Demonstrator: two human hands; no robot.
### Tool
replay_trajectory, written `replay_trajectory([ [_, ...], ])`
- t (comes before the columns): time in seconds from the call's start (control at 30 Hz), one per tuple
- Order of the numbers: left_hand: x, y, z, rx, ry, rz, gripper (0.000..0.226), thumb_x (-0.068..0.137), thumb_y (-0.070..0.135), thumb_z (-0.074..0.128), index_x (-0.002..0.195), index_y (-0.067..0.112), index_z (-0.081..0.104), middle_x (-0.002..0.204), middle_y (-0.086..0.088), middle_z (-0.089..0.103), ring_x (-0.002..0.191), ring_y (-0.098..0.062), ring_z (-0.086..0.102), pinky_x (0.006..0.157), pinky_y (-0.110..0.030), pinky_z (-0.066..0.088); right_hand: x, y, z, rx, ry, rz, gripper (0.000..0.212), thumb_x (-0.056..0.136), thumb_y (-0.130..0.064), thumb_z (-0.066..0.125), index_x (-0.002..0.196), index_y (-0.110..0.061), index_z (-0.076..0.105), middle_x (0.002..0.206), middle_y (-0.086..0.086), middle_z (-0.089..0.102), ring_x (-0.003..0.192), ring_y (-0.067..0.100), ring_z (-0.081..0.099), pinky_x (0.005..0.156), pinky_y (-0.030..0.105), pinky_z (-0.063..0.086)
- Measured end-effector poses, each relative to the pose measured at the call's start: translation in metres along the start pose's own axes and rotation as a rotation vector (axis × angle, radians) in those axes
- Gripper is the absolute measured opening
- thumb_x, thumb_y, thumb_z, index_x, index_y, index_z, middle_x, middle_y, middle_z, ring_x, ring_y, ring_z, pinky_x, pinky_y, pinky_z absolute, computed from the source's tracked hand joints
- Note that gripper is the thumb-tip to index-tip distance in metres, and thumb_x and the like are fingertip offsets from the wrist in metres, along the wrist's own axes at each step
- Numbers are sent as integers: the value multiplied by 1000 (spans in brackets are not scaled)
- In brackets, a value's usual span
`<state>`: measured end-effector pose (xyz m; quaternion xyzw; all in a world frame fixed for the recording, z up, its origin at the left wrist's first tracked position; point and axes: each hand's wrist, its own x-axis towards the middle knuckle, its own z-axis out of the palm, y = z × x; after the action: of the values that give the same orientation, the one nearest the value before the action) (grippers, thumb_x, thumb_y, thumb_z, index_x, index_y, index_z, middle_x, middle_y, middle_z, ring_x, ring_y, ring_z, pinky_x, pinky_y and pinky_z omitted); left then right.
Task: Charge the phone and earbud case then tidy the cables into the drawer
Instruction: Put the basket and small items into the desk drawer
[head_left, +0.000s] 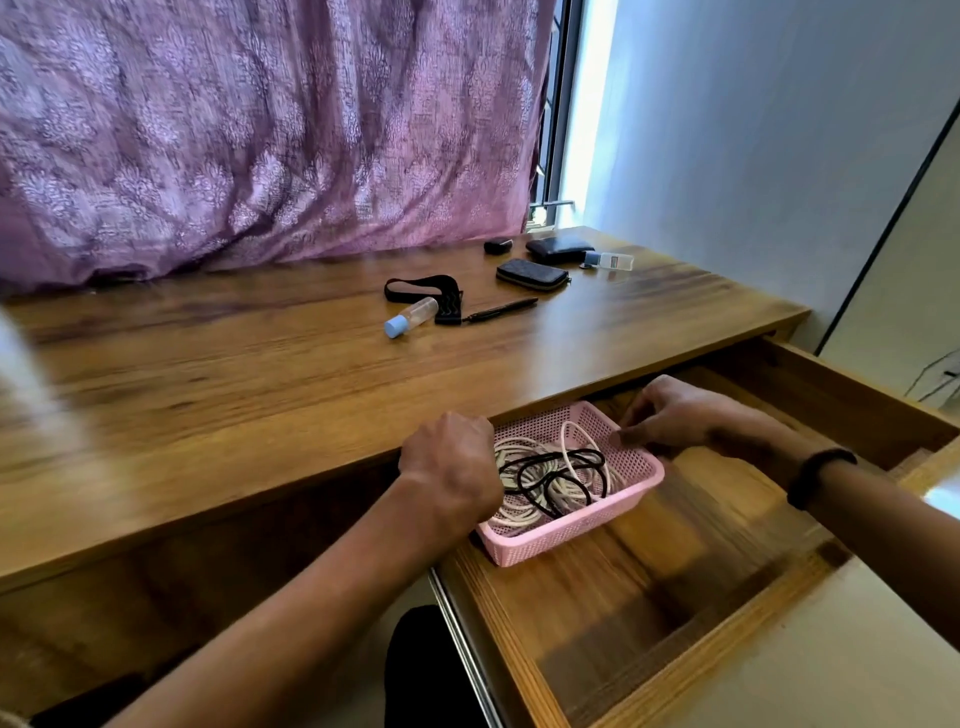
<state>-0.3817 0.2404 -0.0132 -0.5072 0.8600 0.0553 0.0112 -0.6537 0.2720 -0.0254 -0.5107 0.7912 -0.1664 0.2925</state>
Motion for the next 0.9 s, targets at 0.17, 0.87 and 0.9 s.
replay_trajectory([
  [0.17,-6,14,-4,93,34,44,23,93,13,63,115,14,67,103,-8,64,95,-26,63,73,-33,50,-9,2,-3,41,-8,-35,13,89,-25,75,93,-13,78,85,1,79,83,20,77,68,30,64],
  [0.87,165,-118,-8,-351,613,-116,75,74,71,72,132,24,62,120,-1,68,107,-24,61,90,-38,53,105,-118,-12,-267,382,-519,23,89,-25,77,111,-17,75,103,-4,74,84,3,65,76,11,50],
  [0.9,169,-118,-8,-356,614,-119,70,75,69,72,127,24,65,115,-1,70,104,-24,62,86,-38,54,115,-118,-11,-266,382,-508,24,88,-25,78,111,-16,75,105,-4,75,86,5,66,77,13,51],
])
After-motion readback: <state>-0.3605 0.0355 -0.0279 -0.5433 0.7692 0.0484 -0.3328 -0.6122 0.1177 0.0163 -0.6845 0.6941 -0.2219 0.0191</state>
